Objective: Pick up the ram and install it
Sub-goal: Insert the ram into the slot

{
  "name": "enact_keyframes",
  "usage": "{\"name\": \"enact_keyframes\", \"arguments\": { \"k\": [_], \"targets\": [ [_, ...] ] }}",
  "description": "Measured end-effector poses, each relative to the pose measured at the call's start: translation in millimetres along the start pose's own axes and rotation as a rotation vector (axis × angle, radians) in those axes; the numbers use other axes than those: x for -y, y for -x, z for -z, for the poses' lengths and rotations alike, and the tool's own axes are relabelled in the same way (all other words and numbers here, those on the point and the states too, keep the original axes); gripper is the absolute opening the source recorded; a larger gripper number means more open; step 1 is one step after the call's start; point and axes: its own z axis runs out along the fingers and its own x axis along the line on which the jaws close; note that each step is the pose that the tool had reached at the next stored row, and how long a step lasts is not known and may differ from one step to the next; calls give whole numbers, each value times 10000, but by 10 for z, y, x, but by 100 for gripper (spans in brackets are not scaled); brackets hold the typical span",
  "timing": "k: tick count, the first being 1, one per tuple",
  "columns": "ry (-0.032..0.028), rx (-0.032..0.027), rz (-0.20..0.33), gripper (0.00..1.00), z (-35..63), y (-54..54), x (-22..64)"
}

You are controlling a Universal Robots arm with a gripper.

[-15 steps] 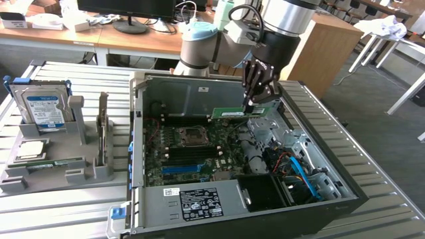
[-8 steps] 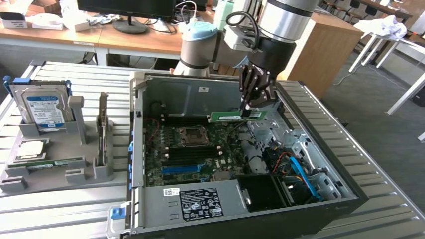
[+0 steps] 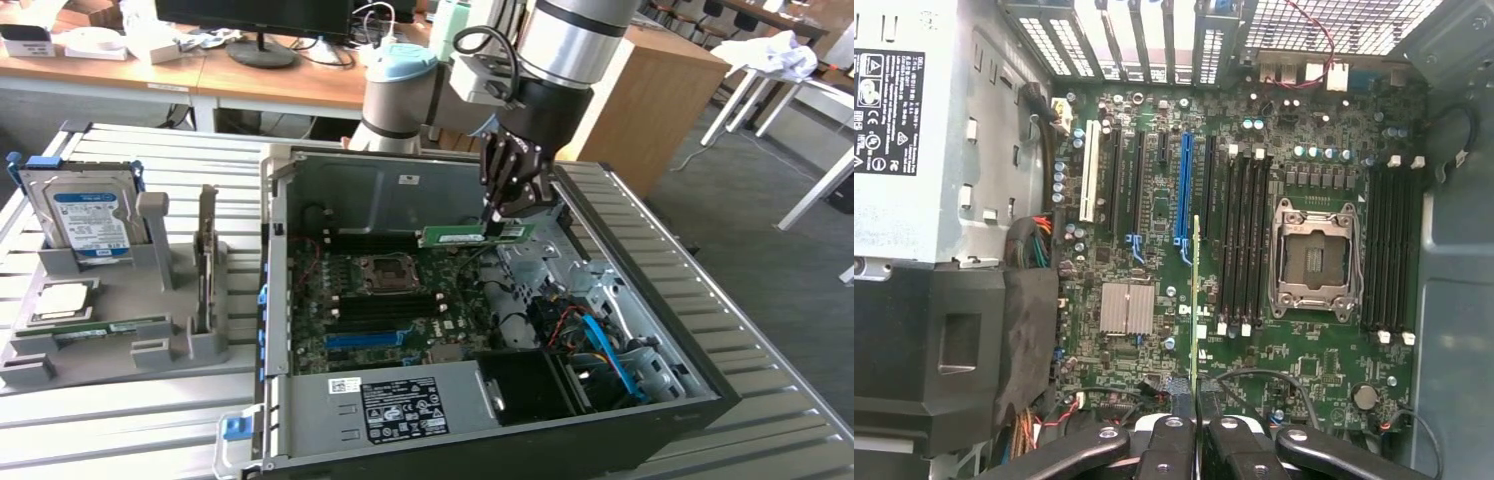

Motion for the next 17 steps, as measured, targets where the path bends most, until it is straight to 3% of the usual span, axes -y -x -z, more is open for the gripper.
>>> {"name": "enact_keyframes", "arguments": {
  "k": [2,4,17],
  "targets": [
    [0,0,0,13,-3,0,0],
    [0,1,0,13,-128,3,-4],
    [1,0,0,13,-171,5,-11]
  ]
}}
